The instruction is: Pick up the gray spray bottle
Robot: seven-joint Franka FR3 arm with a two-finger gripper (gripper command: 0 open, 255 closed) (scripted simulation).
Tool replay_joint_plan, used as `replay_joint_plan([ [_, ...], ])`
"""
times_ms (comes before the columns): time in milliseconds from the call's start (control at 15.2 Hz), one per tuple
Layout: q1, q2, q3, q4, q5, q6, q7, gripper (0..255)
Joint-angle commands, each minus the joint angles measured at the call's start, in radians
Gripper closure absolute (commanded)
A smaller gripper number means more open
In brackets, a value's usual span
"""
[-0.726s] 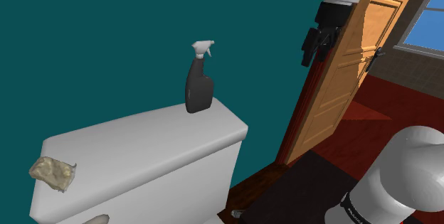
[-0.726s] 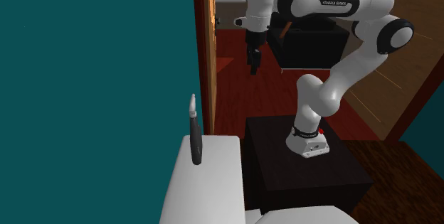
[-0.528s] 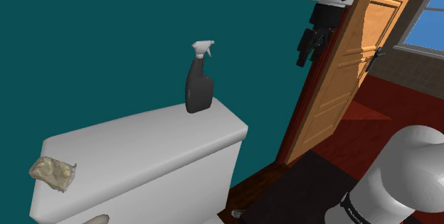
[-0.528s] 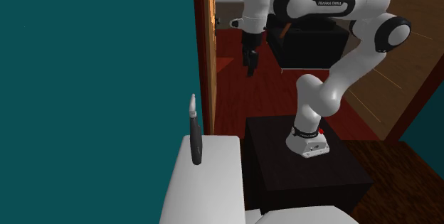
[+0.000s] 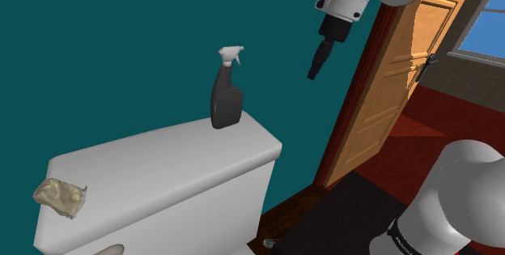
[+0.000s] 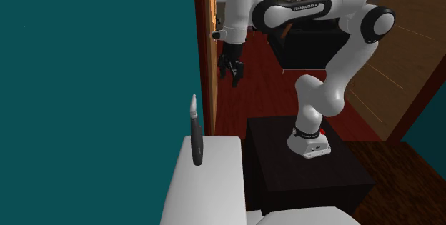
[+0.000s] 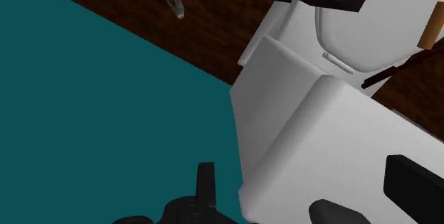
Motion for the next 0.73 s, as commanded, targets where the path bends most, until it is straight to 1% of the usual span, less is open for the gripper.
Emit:
replay_joint_plan([
  [0,0.045,0.059,-0.037,0.019,0.034,0.058,-0.118,0],
  [330,0.161,0.199,-0.105,0.089,0.15,0.145,-0.395,0],
  [660,0.266,0.331,-0.152,0.183,0.29,0.171,-0.677,0],
])
